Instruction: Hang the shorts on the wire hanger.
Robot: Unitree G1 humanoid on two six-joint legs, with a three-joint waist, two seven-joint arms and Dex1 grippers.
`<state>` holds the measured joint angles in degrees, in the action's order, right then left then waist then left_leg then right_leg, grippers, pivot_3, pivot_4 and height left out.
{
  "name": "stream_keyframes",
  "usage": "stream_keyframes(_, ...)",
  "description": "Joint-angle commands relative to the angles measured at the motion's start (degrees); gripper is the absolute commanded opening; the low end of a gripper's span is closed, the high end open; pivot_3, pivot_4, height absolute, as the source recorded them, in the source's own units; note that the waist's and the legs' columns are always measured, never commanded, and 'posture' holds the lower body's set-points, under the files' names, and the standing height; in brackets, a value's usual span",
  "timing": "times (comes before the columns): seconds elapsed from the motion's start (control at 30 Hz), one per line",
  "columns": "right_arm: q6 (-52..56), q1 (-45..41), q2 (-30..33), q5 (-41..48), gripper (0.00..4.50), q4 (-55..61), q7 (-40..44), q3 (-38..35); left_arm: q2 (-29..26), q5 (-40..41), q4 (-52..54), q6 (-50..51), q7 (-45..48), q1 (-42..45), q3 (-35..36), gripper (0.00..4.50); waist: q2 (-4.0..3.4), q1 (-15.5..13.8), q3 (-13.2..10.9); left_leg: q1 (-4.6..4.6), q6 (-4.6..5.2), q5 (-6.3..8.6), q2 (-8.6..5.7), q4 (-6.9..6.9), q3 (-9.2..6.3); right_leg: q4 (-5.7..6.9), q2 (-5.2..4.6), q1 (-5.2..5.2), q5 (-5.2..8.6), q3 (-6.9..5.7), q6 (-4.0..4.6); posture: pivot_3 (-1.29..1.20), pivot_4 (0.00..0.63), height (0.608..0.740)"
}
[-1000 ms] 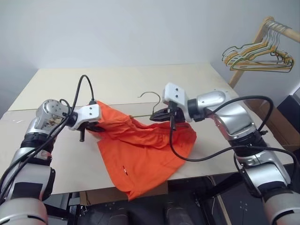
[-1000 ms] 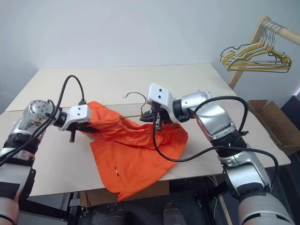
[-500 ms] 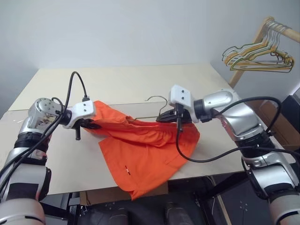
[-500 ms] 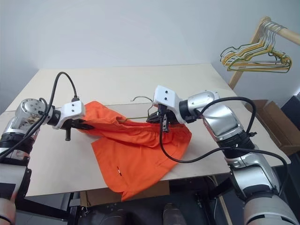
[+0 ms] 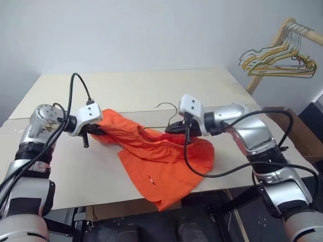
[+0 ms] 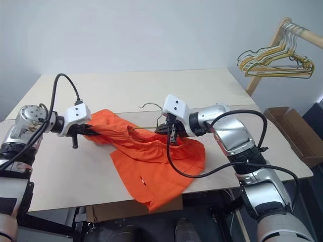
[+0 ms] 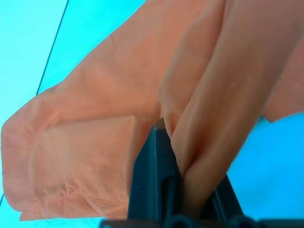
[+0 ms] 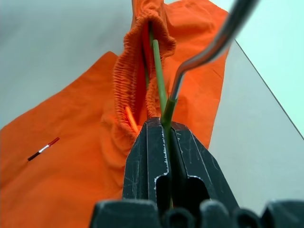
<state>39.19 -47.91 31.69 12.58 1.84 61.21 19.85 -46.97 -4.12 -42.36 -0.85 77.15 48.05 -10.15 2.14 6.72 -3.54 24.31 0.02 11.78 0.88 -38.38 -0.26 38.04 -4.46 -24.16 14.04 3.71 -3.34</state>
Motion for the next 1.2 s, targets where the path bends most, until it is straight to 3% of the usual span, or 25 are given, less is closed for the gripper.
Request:
stream_keyframes(0.03, -0.5, -0.7, 1.6, 0.2, 0.0, 1.0, 0.9, -1.7, -0.9, 1.2, 1.8, 0.0, 0.8, 0.7, 1.4, 0.03, 0.0, -0.1, 0.0, 0.0, 0.0, 0.0, 0.0, -0.01, 0.0, 0.01, 0.0, 0.0, 0.0, 0.0, 0.0, -0.07, 0.0, 0.74)
stream_keyframes(0.3, 0.5, -3.1, 3.6, 1.3, 0.0, 1.7, 3.4, -2.6, -0.4, -0.3, 1.5, 0.1, -0.4, -0.1, 0.4, 0.03, 0.0, 0.3, 0.0, -0.03, 0.0, 0.0, 0.04, 0.0, 0.0, 0.03, 0.04, -0.02, 0.0, 0.0, 0.0, -0.07, 0.0, 0.74)
stream_keyframes(0.43, 3.6, -5.6, 3.9, 3.1, 0.0, 1.9, 4.6, -3.7, -0.6, 0.5, 2.2, -1.4, 1.0, -0.9, 0.6, 1.01, 0.0, 0.3, 0.0, -0.02, 0.0, 0.0, 0.04, 0.0, -0.01, 0.04, 0.04, -0.02, 0.0, 0.0, 0.0, -0.07, 0.0, 0.74)
stream_keyframes(0.77, 6.7, -9.9, 3.3, 4.3, 0.0, -1.8, 5.4, -3.2, 0.3, 4.6, 7.3, -1.5, -0.6, -0.1, 4.1, 4.35, 0.0, 0.2, 0.0, -0.02, 0.0, 0.0, 0.04, 0.0, 0.0, 0.04, 0.03, -0.02, 0.0, 0.0, 0.0, -0.07, 0.0, 0.74)
stream_keyframes(0.87, 6.4, -10.1, 3.3, 3.7, 0.0, -2.3, 5.6, -2.4, 1.0, 6.4, 10.7, -1.5, -1.7, -0.4, 5.6, 4.45, 0.0, 0.2, 0.0, -0.02, 0.0, 0.0, 0.03, 0.0, 0.0, 0.04, 0.01, -0.02, 0.0, 0.0, 0.0, -0.07, 0.0, 0.74)
stream_keyframes(1.07, 5.9, -10.3, 2.9, 3.5, 0.0, -2.7, 5.7, -1.9, -2.1, 14.2, 20.7, 4.1, 13.1, -3.7, 4.0, 4.45, -0.01, 0.5, 0.0, -0.03, 0.0, 0.0, 0.06, 0.03, 0.0, 0.03, 0.04, -0.04, 0.0, 0.0, 0.01, -0.06, 0.0, 0.74)
stream_keyframes(1.2, 5.5, -11.1, 2.5, 3.4, 0.0, -2.9, 6.2, -1.7, 1.1, 8.8, 17.9, 0.9, 10.4, -2.4, -0.3, 4.45, -0.04, 0.2, 0.0, -0.09, 0.0, 0.0, 0.05, 0.03, 0.0, 0.05, 0.04, 0.03, 0.0, 0.0, 0.01, -0.07, 0.0, 0.74)
